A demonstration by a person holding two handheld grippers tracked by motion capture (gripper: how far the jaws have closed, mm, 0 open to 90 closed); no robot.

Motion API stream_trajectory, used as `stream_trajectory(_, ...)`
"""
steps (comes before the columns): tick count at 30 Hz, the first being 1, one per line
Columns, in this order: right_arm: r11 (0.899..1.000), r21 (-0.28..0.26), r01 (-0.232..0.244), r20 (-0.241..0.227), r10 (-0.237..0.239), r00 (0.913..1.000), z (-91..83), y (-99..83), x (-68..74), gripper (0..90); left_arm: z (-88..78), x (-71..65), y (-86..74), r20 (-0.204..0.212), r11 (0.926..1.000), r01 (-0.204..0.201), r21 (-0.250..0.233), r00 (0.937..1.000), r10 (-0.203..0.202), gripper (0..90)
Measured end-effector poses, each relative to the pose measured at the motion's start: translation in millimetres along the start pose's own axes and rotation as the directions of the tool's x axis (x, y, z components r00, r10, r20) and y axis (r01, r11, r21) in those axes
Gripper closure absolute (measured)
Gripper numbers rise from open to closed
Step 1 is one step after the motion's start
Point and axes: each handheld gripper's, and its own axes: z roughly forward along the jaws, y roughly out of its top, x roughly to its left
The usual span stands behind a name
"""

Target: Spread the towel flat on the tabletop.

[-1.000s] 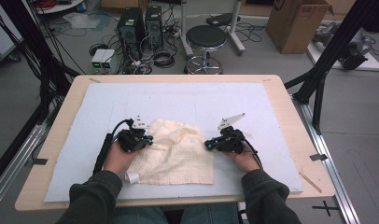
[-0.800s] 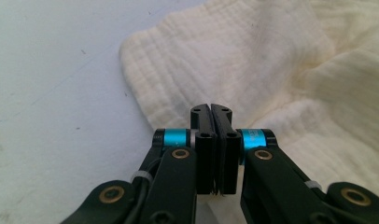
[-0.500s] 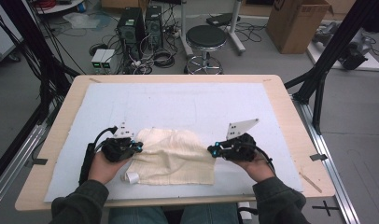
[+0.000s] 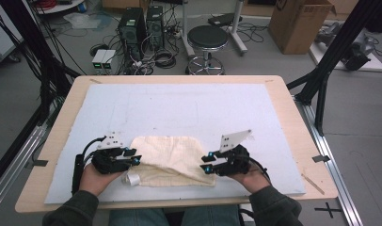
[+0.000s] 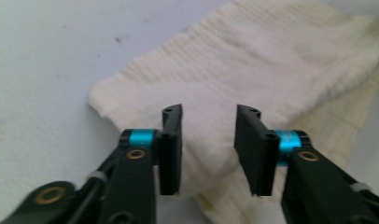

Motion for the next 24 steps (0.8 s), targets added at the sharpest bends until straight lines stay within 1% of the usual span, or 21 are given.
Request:
stream_trajectory(2, 1.000, -0.019, -0.014, 0.051, 0.015, 0.9986, -1.5, 5.9, -13.6, 63.7, 3.6, 5.5, 6.8, -0.027, 0.9998, 0.013, -0.013, 0.9995, -0.014, 55.8)
stream_trajectory(3, 0.999, -0.028, -0.037, 0.071, 0.039, 0.9967, -0.5, 6.7, -21.9, 62.8, 6.5, 8.6, 9.5, -0.046, 0.9996, 0.022, -0.018, 0.9987, -0.023, 53.3)
stream_trajectory(4, 0.997, -0.034, -0.073, 0.085, 0.076, 0.9935, 2.3, 6.5, -30.5, 61.0, 10.4, 11.7, 12.0, -0.067, 0.9993, 0.031, -0.019, 0.9972, -0.033, 51.7)
stream_trajectory(5, 0.994, -0.029, -0.107, 0.103, 0.109, 0.9887, 6.1, 5.5, -38.5, 60.8, 14.0, 14.9, 13.8, -0.085, 0.9989, 0.042, -0.020, 0.9954, -0.044, 50.4)
stream_trajectory(6, 0.991, -0.021, -0.131, 0.113, 0.132, 0.9847, 11.0, 3.7, -45.7, 59.8, 18.4, 17.9, 15.0, -0.096, 0.9978, 0.062, -0.027, 0.9934, -0.064, 49.9)
stream_trajectory(7, 0.988, -0.015, -0.151, 0.118, 0.152, 0.9814, 16.7, 1.5, -52.2, 58.5, 23.0, 21.0, 15.7, -0.107, 0.9969, 0.075, -0.021, 0.9913, -0.077, 49.4)
stream_trajectory(8, 0.984, -0.005, -0.179, 0.120, 0.178, 0.9767, 22.4, -0.8, -57.4, 57.3, 28.1, 23.9, 15.8, -0.115, 0.9957, 0.092, -0.007, 0.9891, -0.092, 48.7)
stream_trajectory(10, 0.972, 0.017, -0.234, 0.105, 0.231, 0.9672, 34.4, -5.5, -65.6, 56.5, 38.3, 28.3, 14.4, -0.133, 0.9922, 0.118, 0.042, 0.9849, -0.111, 48.2)
stream_trajectory(11, 0.967, 0.034, -0.253, 0.104, 0.248, 0.9632, 39.7, -7.4, -68.0, 56.8, 42.3, 30.2, 13.2, -0.137, 0.9896, 0.128, 0.065, 0.9834, -0.119, 48.5)
stream_trajectory(12, 0.965, 0.051, -0.258, 0.106, 0.252, 0.9620, 44.8, -9.2, -70.0, 58.1, 45.5, 32.4, 12.0, -0.137, 0.9867, 0.134, 0.091, 0.9831, -0.121, 49.4)
stream_trajectory(13, 0.961, 0.066, -0.269, 0.110, 0.261, 0.9589, 49.0, -10.9, -71.1, 59.9, 48.5, 33.3, 10.9, -0.142, 0.9837, 0.144, 0.107, 0.9815, -0.129, 50.0)
stream_trajectory(14, 0.957, 0.081, -0.278, 0.106, 0.269, 0.9573, 52.4, -12.7, -72.7, 63.2, 50.4, 33.8, 10.1, -0.149, 0.9815, 0.145, 0.125, 0.9807, -0.126, 51.3)
stream_trajectory(15, 0.954, 0.093, -0.284, 0.106, 0.274, 0.9560, 55.1, -14.3, -74.2, 66.8, 52.1, 34.0, 9.0, -0.154, 0.9809, 0.139, 0.137, 0.9811, -0.117, 55.6)
stream_trajectory(17, 0.951, 0.108, -0.290, 0.109, 0.278, 0.9544, 58.2, -16.2, -75.6, 76.2, 53.2, 32.0, 8.9, -0.178, 0.9833, 0.124, 0.133, 0.9789, -0.100, 63.5)
stream_trajectory(18, 0.951, 0.108, -0.289, 0.098, 0.279, 0.9551, 57.8, -16.2, -76.3, 82.7, 53.0, 32.1, 9.0, -0.176, 0.9842, 0.111, 0.138, 0.9806, -0.086, 68.9)
stream_trajectory(19, 0.952, 0.104, -0.289, 0.089, 0.280, 0.9558, 57.4, -16.3, -77.2, 86.0, 53.6, 31.9, 8.9, -0.167, 0.9844, 0.107, 0.140, 0.9825, -0.083, 75.1)
stream_trajectory(20, 0.953, 0.099, -0.288, 0.085, 0.280, 0.9562, 56.6, -16.0, -77.5, 86.8, 53.8, 31.4, 9.2, -0.167, 0.9840, 0.110, 0.141, 0.9823, -0.085, 79.6)
stream_trajectory(21, 0.955, 0.096, -0.282, 0.088, 0.274, 0.9576, 55.2, -15.5, -77.8, 87.1, 54.3, 31.5, 9.5, -0.156, 0.9843, 0.110, 0.138, 0.9838, -0.088, 84.2)
stream_trajectory(22, 0.953, 0.091, -0.288, 0.088, 0.280, 0.9560, 52.6, -14.9, -77.6, 87.3, 55.0, 31.1, 10.2, -0.154, 0.9846, 0.110, 0.135, 0.9840, -0.089, 87.3)
stream_trajectory(23, 0.956, 0.080, -0.283, 0.098, 0.275, 0.9565, 49.2, -14.2, -78.6, 87.3, 55.5, 30.6, 11.0, -0.155, 0.9855, 0.106, 0.133, 0.9842, -0.085, 88.2)
stream_trajectory(24, 0.957, 0.076, -0.281, 0.115, 0.272, 0.9555, 45.6, -13.1, -78.9, 87.3, 56.3, 29.0, 12.9, -0.153, 0.9877, 0.107, 0.114, 0.9843, -0.089, 88.5)
